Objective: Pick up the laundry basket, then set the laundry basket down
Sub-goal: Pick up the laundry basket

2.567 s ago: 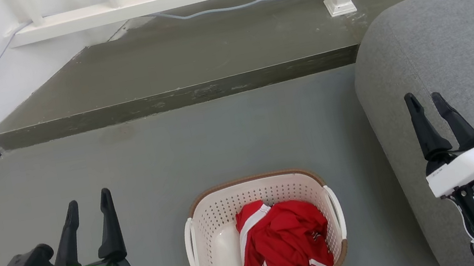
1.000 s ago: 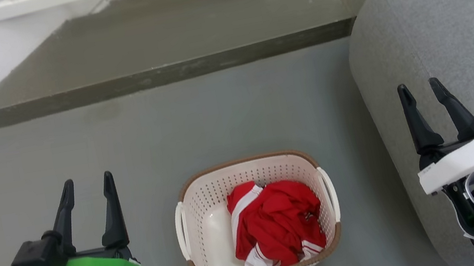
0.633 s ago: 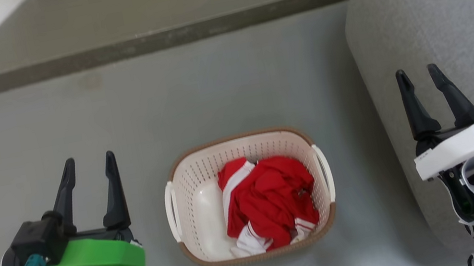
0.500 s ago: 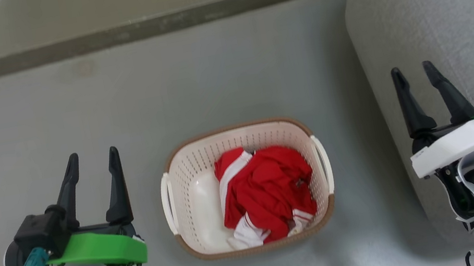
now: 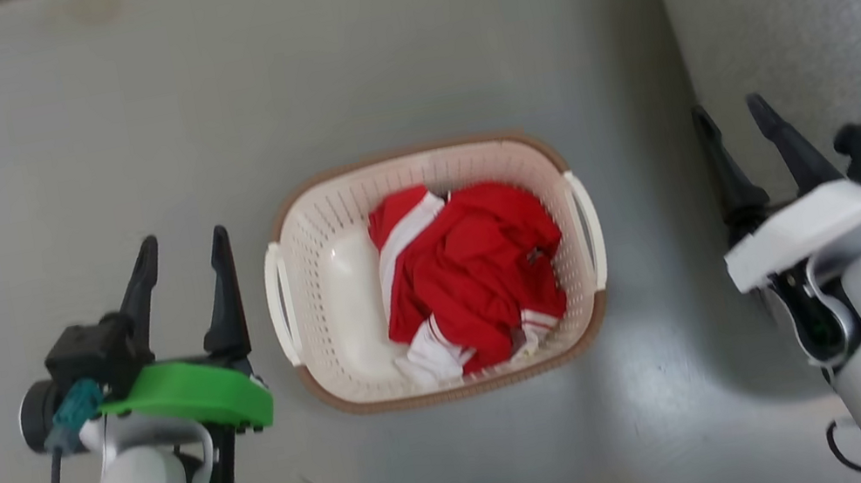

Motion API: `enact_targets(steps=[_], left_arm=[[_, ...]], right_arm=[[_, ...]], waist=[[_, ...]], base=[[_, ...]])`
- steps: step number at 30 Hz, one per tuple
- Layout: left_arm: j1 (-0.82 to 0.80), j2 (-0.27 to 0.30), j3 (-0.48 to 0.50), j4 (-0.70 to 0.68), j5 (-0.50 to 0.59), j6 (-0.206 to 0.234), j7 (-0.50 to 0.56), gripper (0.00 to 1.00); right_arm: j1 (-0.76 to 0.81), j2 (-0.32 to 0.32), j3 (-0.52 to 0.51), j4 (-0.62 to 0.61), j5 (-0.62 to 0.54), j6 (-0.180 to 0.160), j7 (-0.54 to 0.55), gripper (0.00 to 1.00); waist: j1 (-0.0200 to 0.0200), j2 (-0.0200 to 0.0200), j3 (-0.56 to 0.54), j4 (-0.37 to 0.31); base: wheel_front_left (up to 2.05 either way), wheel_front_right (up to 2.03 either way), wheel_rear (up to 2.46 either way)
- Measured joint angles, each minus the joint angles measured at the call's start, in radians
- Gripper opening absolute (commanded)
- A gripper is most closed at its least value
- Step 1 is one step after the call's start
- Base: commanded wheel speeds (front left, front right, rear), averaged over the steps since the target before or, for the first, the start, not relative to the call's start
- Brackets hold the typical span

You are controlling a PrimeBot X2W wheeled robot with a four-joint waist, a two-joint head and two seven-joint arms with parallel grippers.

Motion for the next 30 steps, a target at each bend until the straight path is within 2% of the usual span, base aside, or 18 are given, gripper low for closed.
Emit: enact_targets(steps=[13,30], left_arm=[[-0.195,-0.006,-0.016,0.212,-0.017,-0.001,0.006,1.00],[-0.394,-0.013,-0.074,0.470,-0.068,-0.010,0.085,1.00]], right_arm=[[-0.171,0.018,0.045,0.150,0.027,0.009,0.033,1.00],[-0.343,0.045,0.101,0.361,0.062,0.009,0.087,1.00]], waist=[[0.0001,-0.0001,0.184,0.005],[0.0000,0.0000,0.383,0.009]], base=[[0.00,0.00,0.00],[0.00,0.00,0.00]])
